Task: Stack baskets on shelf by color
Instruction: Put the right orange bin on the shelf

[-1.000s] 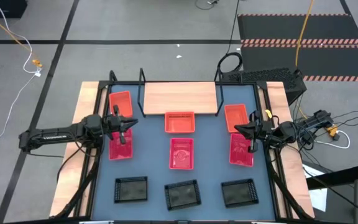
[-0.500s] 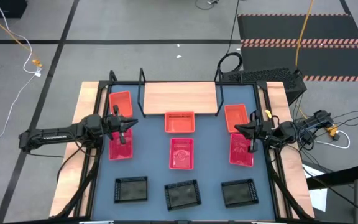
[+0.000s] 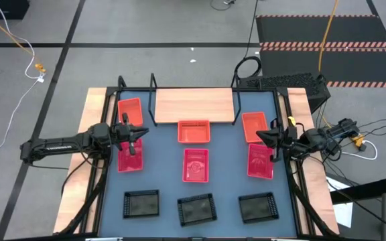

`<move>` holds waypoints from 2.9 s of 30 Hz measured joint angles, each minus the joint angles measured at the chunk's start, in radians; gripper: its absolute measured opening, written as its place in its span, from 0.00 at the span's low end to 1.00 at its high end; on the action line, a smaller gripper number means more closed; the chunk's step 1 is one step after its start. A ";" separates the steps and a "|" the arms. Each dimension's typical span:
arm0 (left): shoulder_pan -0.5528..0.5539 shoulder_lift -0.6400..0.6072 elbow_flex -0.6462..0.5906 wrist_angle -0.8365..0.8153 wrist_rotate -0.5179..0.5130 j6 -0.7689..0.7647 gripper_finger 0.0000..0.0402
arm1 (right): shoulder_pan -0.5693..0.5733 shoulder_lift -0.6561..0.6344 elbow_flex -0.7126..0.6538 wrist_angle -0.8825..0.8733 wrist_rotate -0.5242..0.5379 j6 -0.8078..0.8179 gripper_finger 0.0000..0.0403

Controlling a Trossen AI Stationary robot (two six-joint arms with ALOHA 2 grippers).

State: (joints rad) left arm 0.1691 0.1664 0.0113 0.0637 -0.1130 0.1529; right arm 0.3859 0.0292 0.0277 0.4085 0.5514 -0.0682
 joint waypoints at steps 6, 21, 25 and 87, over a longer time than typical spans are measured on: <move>0.000 0.000 0.001 0.088 -0.027 0.000 0.09 | 0.000 0.008 -0.003 -0.096 -0.002 -0.012 0.00; 0.000 0.000 0.001 0.247 -0.026 -0.031 0.09 | 0.000 0.290 0.120 -0.170 0.159 0.270 0.11; 0.000 0.002 0.000 0.298 -0.026 -0.023 0.09 | 0.000 0.435 0.230 -0.186 0.163 0.242 0.22; -0.001 0.004 0.000 0.195 -0.019 -0.095 0.09 | -0.439 1.190 0.737 -1.474 -0.268 0.359 0.30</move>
State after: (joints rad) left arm 0.1680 0.1703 0.0113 0.2587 -0.1319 0.0574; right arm -0.0536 1.2194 0.7650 -1.0652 0.2833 0.2913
